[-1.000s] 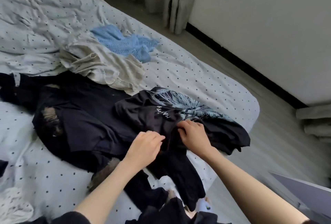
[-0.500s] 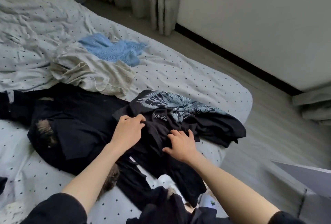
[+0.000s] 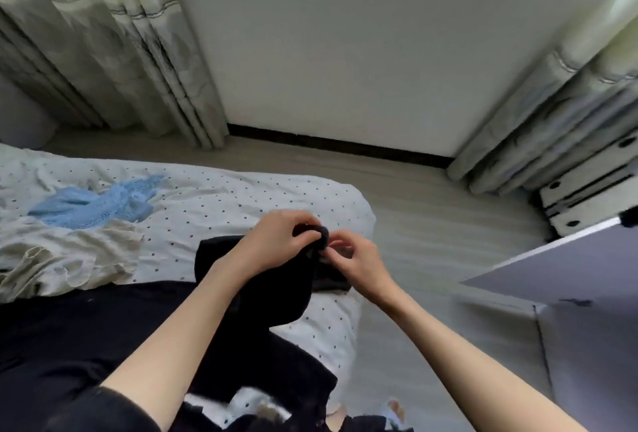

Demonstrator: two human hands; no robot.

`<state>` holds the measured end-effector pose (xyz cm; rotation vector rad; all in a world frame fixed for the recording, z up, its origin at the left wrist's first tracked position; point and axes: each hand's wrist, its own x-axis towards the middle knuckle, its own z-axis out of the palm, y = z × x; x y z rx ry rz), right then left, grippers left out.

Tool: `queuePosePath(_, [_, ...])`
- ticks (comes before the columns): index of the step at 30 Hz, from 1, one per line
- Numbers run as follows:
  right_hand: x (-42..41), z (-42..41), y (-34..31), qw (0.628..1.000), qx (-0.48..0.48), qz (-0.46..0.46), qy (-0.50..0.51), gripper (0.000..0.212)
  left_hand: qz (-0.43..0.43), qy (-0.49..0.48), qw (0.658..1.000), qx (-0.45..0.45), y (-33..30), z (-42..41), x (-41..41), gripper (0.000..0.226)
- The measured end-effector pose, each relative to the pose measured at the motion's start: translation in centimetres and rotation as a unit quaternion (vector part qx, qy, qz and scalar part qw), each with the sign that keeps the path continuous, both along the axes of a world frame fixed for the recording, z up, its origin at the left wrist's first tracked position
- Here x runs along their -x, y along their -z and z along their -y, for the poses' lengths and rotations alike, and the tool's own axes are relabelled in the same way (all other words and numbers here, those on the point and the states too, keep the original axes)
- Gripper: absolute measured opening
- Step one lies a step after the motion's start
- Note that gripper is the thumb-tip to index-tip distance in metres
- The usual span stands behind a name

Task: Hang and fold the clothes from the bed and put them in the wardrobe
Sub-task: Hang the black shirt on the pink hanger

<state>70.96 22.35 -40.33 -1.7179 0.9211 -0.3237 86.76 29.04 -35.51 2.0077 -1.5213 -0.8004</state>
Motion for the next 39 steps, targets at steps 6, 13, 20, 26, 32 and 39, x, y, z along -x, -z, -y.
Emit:
queuePosePath(6, [12.6, 5.2, -6.0, 0.992, -0.012, 0.055, 0.116, 0.008, 0.029, 0.080, 0.993, 0.081, -2.8, 6.5, 10.8, 0.017])
queuePosePath(13, [25.0, 9.1, -10.8, 0.976, 0.026, 0.025, 0.215, 0.013, 0.184, 0.100, 0.971, 0.115, -0.5, 10.9, 22.7, 0.045])
queuePosePath(20, [37.7, 11.7, -13.9, 0.912, 0.071, 0.003, 0.403, 0.019, 0.150, 0.076, 0.975, 0.143, 0.2, 15.1, 32.4, 0.008])
queuePosePath(26, [43.8, 12.3, -16.2, 0.856, 0.021, 0.016, 0.516, 0.007, 0.003, 0.186, 0.975, 0.125, -1.2, 17.0, 42.2, 0.009])
queuePosePath(32, [47.7, 11.4, -19.8, 0.786, -0.004, 0.138, 0.603, 0.007, -0.100, 0.273, 0.957, -0.003, -1.5, 19.3, 49.6, 0.039])
queuePosePath(39, [52.0, 9.5, -21.5, 0.747, 0.041, 0.138, 0.649, 0.015, -0.064, 0.322, 0.944, 0.040, -1.7, 23.2, 52.8, 0.063])
